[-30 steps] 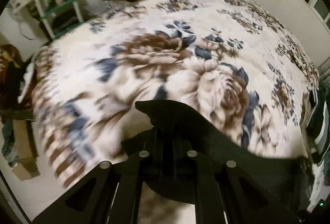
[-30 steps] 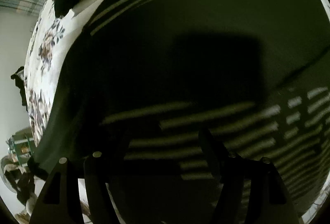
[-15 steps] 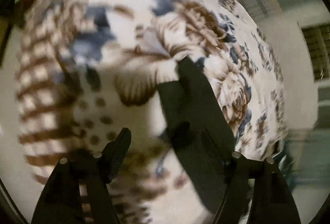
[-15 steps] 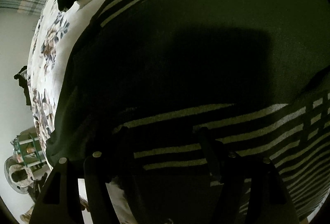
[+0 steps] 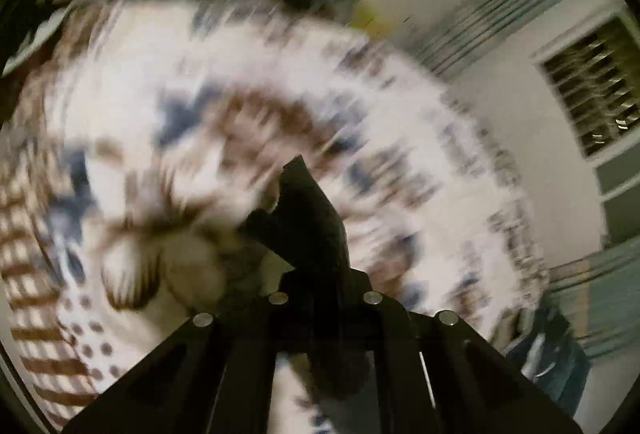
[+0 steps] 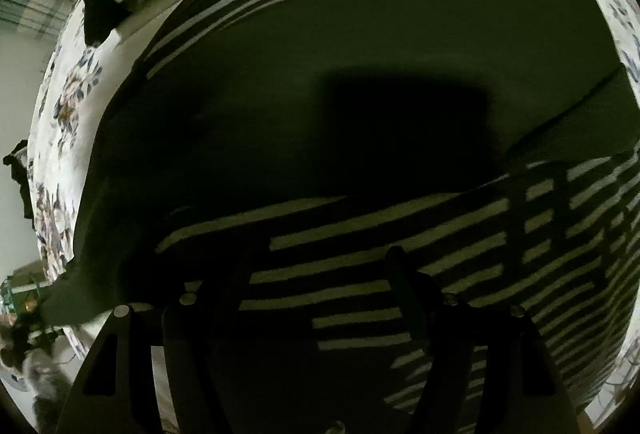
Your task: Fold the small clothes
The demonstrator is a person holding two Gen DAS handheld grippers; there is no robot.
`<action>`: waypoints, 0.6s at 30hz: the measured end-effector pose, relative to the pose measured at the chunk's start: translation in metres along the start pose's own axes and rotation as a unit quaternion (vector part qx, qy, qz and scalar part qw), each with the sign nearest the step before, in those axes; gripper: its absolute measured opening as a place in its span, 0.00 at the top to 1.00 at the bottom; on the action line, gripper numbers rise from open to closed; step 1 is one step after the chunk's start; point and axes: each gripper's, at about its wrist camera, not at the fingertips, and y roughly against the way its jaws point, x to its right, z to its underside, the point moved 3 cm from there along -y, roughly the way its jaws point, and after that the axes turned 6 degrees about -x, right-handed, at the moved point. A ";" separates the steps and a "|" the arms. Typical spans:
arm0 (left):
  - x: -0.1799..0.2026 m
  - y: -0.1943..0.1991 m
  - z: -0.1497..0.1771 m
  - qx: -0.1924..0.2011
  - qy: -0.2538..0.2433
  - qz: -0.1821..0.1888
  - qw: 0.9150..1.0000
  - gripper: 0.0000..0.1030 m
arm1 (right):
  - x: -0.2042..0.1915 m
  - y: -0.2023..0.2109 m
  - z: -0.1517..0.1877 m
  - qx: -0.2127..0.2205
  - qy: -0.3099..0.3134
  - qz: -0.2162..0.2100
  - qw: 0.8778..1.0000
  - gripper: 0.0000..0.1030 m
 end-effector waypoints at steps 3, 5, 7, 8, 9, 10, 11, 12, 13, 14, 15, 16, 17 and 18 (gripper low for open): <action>0.021 0.023 -0.006 0.018 -0.038 -0.004 0.999 0.95 | 0.001 0.008 -0.004 0.009 -0.002 -0.011 1.000 0.31; 0.032 0.027 -0.007 0.015 -0.047 -0.011 0.999 0.95 | 0.000 0.010 -0.009 0.013 0.001 -0.012 1.000 0.27; 0.049 0.033 -0.004 0.015 -0.052 -0.002 0.999 0.95 | 0.000 0.012 -0.017 0.020 0.008 0.005 1.000 0.13; 0.060 0.037 0.000 0.017 -0.060 0.000 0.998 0.95 | 0.000 0.014 -0.022 0.026 0.015 0.029 0.999 0.10; 0.072 0.041 0.005 0.020 -0.072 0.004 0.997 0.95 | 0.001 0.016 -0.027 0.034 0.022 0.045 0.998 0.07; 0.093 0.047 0.012 0.022 -0.092 0.010 0.996 0.95 | 0.003 0.018 -0.032 0.041 0.028 0.057 0.997 0.06; 0.110 0.051 0.019 0.022 -0.108 0.011 0.994 0.95 | 0.006 0.021 -0.039 0.045 0.034 0.064 0.996 0.04; 0.133 0.055 0.030 0.019 -0.130 0.020 0.991 0.95 | 0.012 0.025 -0.045 0.048 0.037 0.062 0.996 0.01; 0.157 0.058 0.042 0.016 -0.154 0.027 0.988 0.95 | 0.020 0.030 -0.051 0.050 0.034 0.055 0.997 0.01; 0.180 0.059 0.054 0.012 -0.176 0.032 0.984 0.95 | 0.028 0.035 -0.055 0.051 0.030 0.050 0.997 0.01; 0.205 0.060 0.071 0.006 -0.201 0.041 0.979 0.95 | 0.042 0.042 -0.060 0.053 0.021 0.043 0.997 0.01; 0.237 0.059 0.098 -0.005 -0.234 0.052 0.971 0.95 | 0.058 0.051 -0.064 0.058 0.011 0.033 0.998 0.01; 0.261 0.056 0.122 -0.018 -0.257 0.061 0.964 0.95 | 0.072 0.058 -0.067 0.061 0.003 0.028 0.998 0.01; 0.285 0.050 0.150 -0.036 -0.279 0.075 0.957 0.95 | 0.088 0.065 -0.071 0.066 -0.005 0.027 0.997 0.01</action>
